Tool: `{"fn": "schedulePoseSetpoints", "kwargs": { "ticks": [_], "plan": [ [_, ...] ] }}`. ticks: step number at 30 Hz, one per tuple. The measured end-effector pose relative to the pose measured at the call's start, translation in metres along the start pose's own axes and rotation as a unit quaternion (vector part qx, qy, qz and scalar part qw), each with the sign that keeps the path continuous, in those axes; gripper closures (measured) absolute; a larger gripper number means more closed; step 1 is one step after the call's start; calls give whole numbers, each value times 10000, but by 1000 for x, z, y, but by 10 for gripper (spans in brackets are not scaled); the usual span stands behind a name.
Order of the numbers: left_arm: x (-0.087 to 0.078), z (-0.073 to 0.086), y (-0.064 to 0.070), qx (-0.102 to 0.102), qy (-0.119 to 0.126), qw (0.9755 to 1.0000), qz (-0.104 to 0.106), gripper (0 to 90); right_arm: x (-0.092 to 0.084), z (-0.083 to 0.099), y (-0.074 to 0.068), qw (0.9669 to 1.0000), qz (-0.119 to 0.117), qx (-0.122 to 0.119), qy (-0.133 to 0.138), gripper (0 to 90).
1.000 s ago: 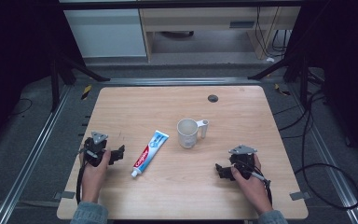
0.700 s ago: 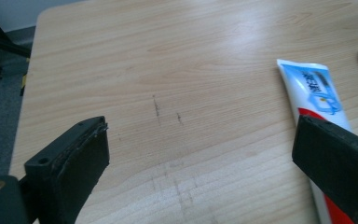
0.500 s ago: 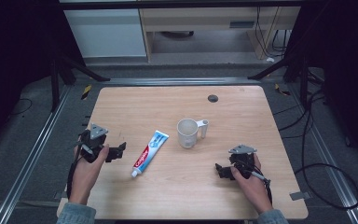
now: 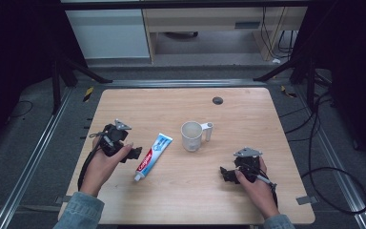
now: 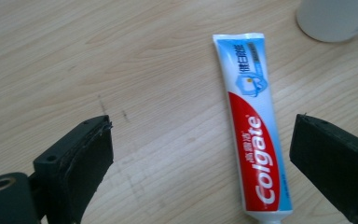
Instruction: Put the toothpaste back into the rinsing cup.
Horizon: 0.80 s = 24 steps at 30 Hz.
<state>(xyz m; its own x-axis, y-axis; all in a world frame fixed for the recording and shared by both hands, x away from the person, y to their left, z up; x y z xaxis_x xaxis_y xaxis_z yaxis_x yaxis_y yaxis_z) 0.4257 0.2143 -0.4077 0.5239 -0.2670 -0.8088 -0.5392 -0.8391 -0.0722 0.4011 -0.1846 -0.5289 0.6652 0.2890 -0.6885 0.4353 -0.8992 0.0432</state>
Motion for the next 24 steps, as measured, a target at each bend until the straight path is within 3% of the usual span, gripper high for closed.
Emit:
{"fn": "schedulePoseSetpoints", "kwargs": {
  "ticks": [4,10,17,20,24],
  "plan": [
    [18,-9,10,176,-356,9988,271,90,0,0,0,10000,-5,5,-5,3],
    [32,-19,14,294,-699,9962,420,108,0,0,0,10000,8,2,3,4],
    [44,-27,14,243,-975,9942,394,107,0,0,0,10000,10,6,3,3],
    [58,-30,17,137,-1112,9923,531,108,0,0,0,10000,18,9,5,5],
    [76,-35,21,161,-1308,9899,530,121,0,0,0,10000,17,9,5,5]
  ]
}}
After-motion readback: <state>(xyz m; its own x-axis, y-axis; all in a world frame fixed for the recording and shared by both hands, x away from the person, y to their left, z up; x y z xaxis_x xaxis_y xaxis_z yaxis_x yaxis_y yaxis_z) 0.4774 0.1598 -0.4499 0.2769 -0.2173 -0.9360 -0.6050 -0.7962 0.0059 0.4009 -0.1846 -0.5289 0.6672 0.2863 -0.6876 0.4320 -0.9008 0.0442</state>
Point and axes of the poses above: each handheld gripper's, and its own axes: x roughly forward along the jaws, z roughly out of its underside, y roughly to its right, the point moved 2 cm from there along x, roughly forward along the jaws, and after that the axes turned 3 degrees about z, right-handed, at the moved point
